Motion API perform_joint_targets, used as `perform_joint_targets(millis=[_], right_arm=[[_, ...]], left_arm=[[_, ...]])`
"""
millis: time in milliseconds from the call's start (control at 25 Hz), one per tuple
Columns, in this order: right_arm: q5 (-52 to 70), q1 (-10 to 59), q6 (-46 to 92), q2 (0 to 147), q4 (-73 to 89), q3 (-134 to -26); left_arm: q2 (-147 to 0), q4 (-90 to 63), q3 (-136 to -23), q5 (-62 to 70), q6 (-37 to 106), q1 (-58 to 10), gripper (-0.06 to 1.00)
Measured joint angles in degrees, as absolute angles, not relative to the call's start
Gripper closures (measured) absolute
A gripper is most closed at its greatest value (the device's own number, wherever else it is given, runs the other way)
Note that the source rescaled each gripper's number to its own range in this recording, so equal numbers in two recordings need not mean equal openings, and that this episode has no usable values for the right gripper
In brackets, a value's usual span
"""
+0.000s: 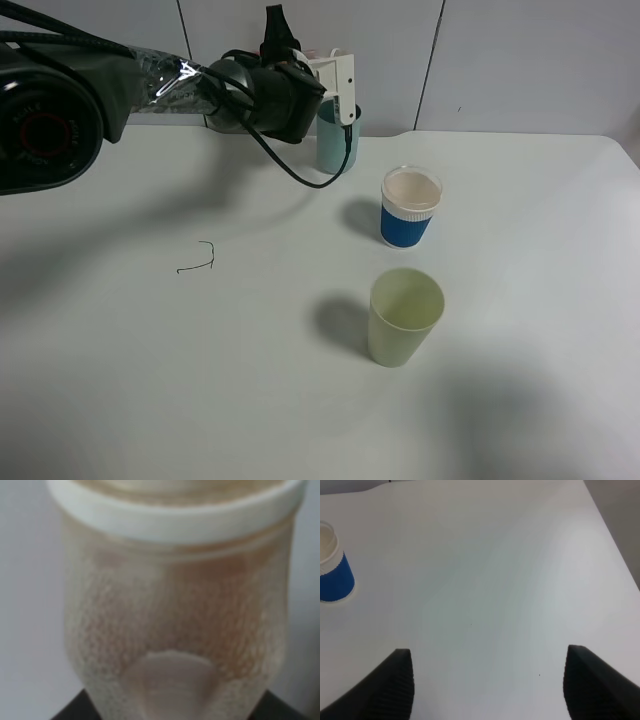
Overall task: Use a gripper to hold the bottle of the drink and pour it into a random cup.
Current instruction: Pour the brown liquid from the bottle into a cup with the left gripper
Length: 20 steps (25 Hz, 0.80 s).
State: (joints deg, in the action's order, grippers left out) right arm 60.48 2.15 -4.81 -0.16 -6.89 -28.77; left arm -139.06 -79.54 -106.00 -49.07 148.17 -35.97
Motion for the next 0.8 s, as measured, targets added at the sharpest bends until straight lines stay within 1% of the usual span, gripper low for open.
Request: perform_joint_targets(millis=[800], right_arm=[[60.5,2.1,-4.8,-0.2,-6.9,-28.8]], left_arm=[[-139.1,-77.7,-106.0,-49.3,148.2,-36.0,0.94]])
